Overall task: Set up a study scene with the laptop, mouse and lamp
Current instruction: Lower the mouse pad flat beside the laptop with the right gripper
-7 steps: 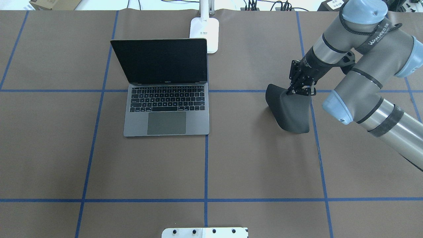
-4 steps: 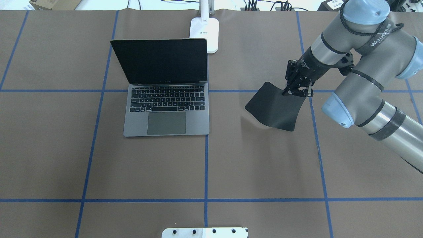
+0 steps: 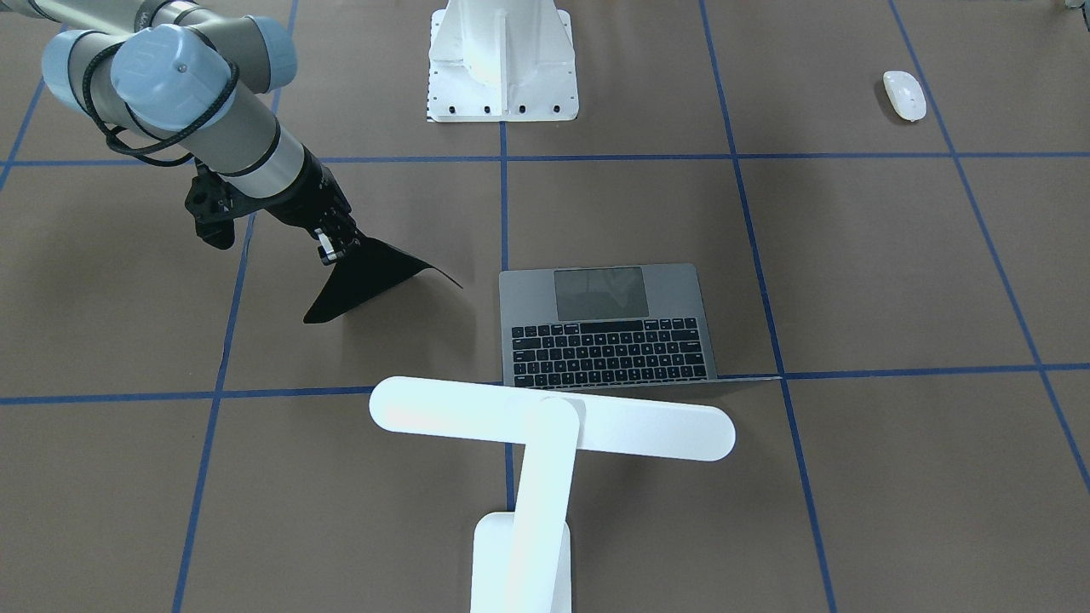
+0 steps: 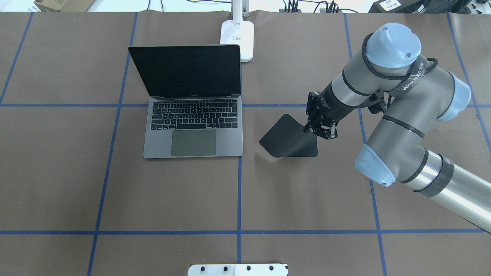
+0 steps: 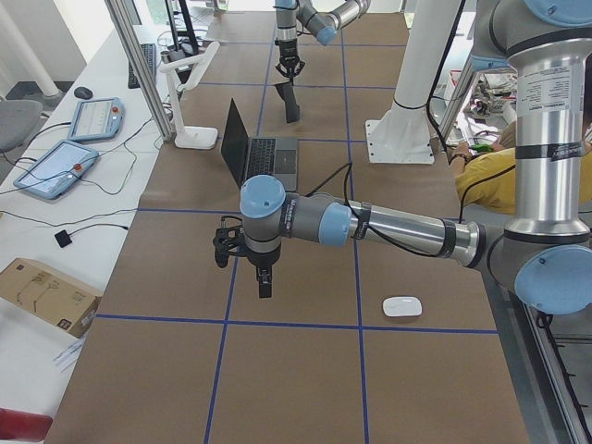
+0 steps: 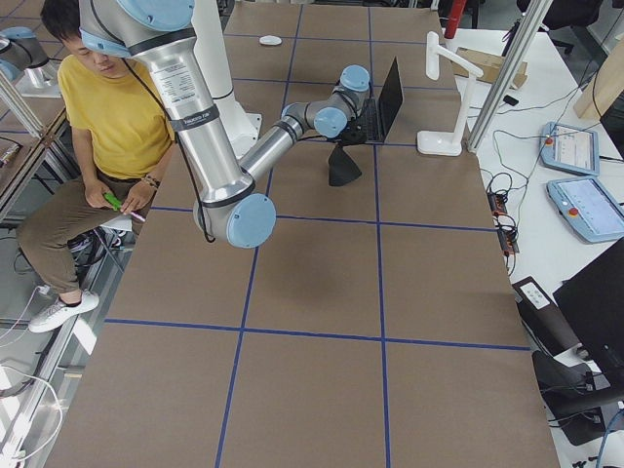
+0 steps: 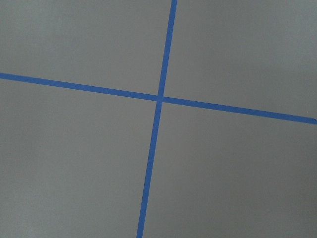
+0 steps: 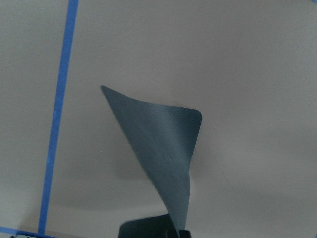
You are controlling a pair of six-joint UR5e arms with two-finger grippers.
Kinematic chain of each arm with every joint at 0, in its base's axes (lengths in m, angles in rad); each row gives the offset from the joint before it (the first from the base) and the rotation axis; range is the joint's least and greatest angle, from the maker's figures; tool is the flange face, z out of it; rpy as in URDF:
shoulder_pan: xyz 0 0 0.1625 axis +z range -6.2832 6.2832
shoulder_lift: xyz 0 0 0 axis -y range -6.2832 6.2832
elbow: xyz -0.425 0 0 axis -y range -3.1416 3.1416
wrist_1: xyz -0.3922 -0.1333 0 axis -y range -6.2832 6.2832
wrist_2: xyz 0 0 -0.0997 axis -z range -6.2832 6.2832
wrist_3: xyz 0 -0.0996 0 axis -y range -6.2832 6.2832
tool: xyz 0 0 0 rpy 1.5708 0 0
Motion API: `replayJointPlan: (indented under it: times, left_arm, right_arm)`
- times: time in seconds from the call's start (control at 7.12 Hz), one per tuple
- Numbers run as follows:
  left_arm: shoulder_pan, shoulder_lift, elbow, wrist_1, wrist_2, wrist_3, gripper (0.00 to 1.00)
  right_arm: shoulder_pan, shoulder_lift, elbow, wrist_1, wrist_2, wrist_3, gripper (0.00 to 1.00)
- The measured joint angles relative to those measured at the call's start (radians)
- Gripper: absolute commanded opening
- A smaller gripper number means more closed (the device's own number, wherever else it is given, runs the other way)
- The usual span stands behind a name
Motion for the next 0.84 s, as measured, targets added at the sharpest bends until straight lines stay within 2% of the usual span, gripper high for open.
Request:
replayJointPlan:
  times: [0.42,0.84]
  left_arm:
    - [0.001,-0.001,0.007,0.0,0.0,0.0,1.0]
    - [0.001,-0.001,0.012,0.0,0.0,0.0,1.0]
  right_arm:
    - [-0.007,0.058,-0.115,0.009,-0.125,0.0,0.0]
    - [-0.008,0.143,-0.266,0.088,-0.162,0.011,0.0]
